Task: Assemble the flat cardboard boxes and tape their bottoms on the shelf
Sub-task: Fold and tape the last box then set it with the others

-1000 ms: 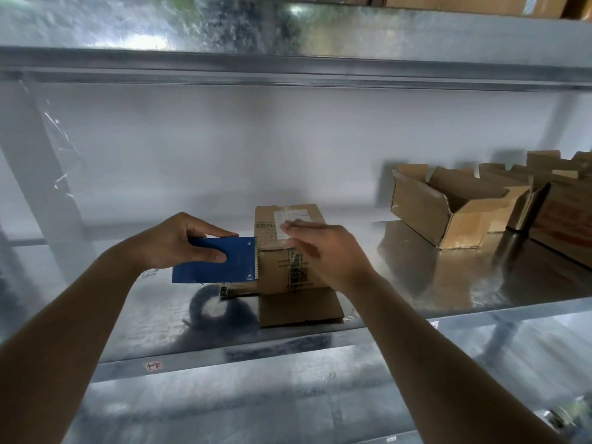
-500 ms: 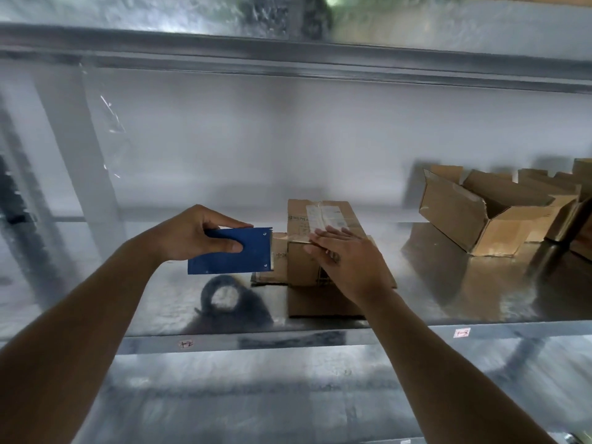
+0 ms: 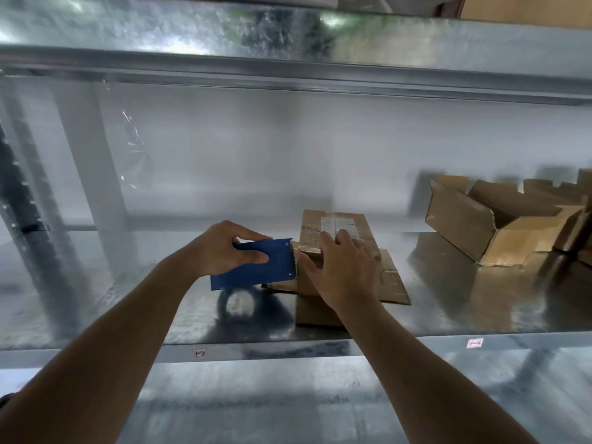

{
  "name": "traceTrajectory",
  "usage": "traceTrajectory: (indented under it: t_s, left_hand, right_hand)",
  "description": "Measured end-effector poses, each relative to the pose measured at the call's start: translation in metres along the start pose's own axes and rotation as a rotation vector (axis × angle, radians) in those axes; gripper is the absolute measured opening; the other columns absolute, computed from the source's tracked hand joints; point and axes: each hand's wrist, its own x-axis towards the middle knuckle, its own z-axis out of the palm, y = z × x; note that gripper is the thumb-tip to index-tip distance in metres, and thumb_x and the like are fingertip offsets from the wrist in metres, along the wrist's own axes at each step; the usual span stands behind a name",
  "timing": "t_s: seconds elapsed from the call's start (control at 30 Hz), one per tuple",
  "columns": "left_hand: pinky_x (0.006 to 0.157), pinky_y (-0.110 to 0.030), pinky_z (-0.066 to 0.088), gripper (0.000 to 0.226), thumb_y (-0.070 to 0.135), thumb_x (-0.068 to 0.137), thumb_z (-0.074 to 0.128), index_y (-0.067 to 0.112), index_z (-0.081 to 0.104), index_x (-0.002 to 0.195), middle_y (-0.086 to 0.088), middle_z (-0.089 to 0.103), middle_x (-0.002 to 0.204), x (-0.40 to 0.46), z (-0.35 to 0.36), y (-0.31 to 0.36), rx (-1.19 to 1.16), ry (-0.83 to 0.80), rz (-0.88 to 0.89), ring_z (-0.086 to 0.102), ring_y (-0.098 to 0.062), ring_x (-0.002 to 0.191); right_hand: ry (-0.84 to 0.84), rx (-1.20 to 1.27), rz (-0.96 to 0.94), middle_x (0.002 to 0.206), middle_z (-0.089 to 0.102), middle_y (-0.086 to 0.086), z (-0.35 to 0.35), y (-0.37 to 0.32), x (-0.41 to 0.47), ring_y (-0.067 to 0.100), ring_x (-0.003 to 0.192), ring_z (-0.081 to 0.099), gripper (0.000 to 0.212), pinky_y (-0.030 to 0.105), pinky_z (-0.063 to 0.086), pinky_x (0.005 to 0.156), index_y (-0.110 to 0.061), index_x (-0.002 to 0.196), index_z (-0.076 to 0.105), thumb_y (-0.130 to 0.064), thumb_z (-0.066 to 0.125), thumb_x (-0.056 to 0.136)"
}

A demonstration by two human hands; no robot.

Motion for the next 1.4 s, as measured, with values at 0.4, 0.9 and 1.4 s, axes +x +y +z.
traceTrajectory:
  t_s: [0.4,0.9,1.4]
  left_hand:
    - [0.087,-0.032,0.05,0.038,0.058,0.084,0.075,0.052,0.07,0.121,0.019,0.065,0.131,-0.012,-0.001,0.039,0.368,0.105,-0.049,0.061,-0.014,0.109]
    - [0.093,-0.035,0.051,0.034,0.055,0.097,0.061,0.051,0.065,0.131,0.013,0.069,0.13,-0.022,0.014,0.043,0.477,0.304,-0.087,0.064,-0.023,0.116]
    - [0.092,-0.037,0.056,0.038,0.052,0.094,0.066,0.048,0.066,0.132,0.011,0.073,0.125,-0.039,0.01,0.009,0.234,0.364,-0.079,0.067,-0.021,0.109]
  right_hand:
    - [0.047,0.048,0.084,0.135,0.056,0.006,0.001,-0.024,-0.002,0.03,0.124,0.054,0.064,0.054,0.048,0.102,-0.028,0.138,0.056,-0.072,0.046,0.093]
    - [0.269,0.118,-0.011,0.122,0.062,0.009,0.011,-0.019,-0.024,0.035,0.113,0.06,0.041,0.053,0.053,0.102,-0.023,0.123,0.062,-0.05,0.066,0.093]
    - [0.252,0.11,0.139,0.12,0.06,0.016,0.014,-0.027,-0.019,0.038,0.114,0.059,0.035,0.059,0.045,0.107,-0.022,0.125,0.062,-0.046,0.055,0.101]
